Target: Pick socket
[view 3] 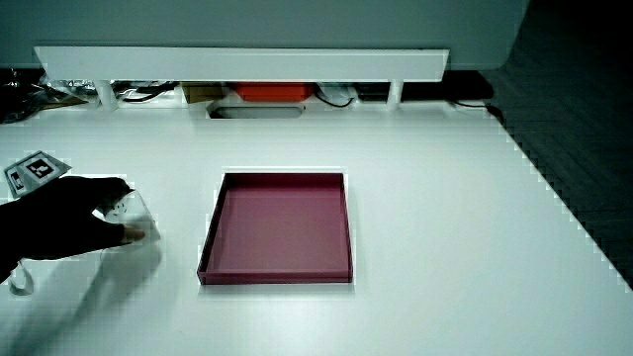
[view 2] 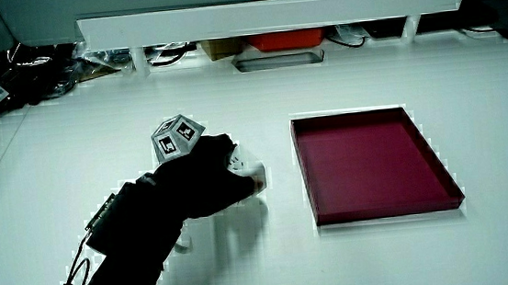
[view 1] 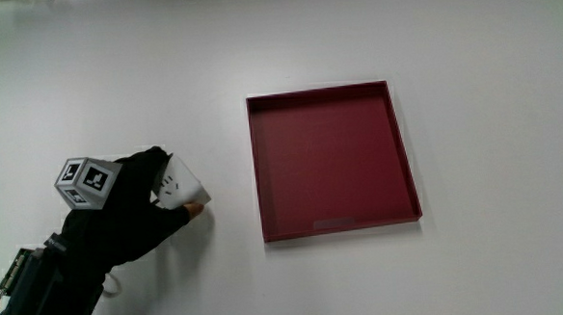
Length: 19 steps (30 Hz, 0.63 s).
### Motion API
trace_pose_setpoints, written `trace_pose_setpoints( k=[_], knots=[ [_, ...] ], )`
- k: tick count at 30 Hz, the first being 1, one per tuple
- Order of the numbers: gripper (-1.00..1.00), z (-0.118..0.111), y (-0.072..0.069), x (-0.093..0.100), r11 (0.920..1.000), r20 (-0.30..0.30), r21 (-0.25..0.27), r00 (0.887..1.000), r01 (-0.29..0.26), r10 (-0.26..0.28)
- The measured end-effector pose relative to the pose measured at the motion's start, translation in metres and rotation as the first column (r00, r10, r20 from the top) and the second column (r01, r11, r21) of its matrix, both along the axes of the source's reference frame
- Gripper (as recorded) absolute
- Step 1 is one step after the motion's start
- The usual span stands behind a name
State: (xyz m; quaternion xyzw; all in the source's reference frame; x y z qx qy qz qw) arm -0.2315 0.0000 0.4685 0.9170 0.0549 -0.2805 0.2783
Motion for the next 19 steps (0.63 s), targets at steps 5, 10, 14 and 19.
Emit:
trace_pose_setpoints(
  k=[5,10,14,19],
  knots=[
    [1.0,-0.006,-0.008,0.019,0.9998,-0.101,-0.011,0.995,0.015,-0.016],
    [1.0,-0.017,-0.021,0.042,0.9977,-0.131,-0.058,0.99,0.035,-0.042],
    [1.0,-0.018,-0.032,0.062,0.9984,-0.221,-0.043,0.974,0.036,-0.045],
    [1.0,-0.026,-0.045,0.088,0.9987,-0.174,-0.048,0.984,0.018,-0.026]
  ],
)
